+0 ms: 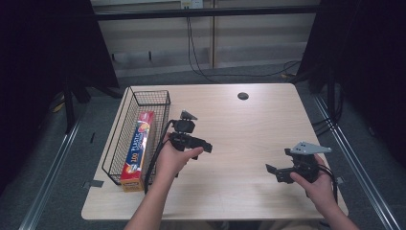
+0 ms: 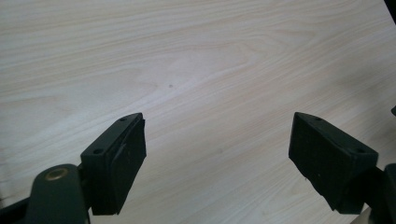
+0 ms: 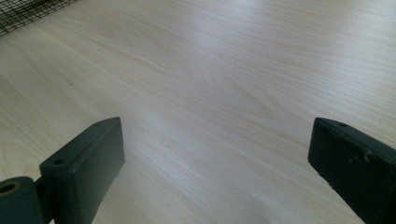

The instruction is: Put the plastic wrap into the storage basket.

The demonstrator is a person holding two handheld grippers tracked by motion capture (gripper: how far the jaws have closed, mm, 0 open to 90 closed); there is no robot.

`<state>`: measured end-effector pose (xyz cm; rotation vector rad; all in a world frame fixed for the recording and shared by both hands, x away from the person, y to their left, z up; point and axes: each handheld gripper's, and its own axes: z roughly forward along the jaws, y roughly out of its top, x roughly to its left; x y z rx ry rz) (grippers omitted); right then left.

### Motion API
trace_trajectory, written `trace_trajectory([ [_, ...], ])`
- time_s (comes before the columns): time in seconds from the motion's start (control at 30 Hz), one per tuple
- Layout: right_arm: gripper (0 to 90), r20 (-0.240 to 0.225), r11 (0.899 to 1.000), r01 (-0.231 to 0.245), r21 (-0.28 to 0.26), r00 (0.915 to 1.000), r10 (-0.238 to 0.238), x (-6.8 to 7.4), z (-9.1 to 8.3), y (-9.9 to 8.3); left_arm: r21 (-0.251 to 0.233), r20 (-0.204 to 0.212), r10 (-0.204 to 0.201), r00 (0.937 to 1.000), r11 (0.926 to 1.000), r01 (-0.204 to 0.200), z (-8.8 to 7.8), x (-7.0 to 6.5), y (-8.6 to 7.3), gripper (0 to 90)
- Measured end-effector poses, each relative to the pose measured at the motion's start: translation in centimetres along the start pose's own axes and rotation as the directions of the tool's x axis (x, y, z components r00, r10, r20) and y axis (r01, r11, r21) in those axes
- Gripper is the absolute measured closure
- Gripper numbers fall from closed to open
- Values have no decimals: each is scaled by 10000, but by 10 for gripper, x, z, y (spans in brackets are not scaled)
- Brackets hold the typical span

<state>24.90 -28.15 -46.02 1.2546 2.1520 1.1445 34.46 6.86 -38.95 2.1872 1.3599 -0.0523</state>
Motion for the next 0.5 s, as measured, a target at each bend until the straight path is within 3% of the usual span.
trace_trajectory([
  [0.27, 35, -21, 10000, 38, 17, 10000, -38, 1, 2, 0, 23, -81, 99, 9999, 9999, -99, 10, -1, -10, 186],
  [0.5, 34, -30, 9999, 86, 148, 10000, -85, 1, 3, -3, -95, -109, 514, 9986, 9986, -515, 21, -4, -21, 131],
])
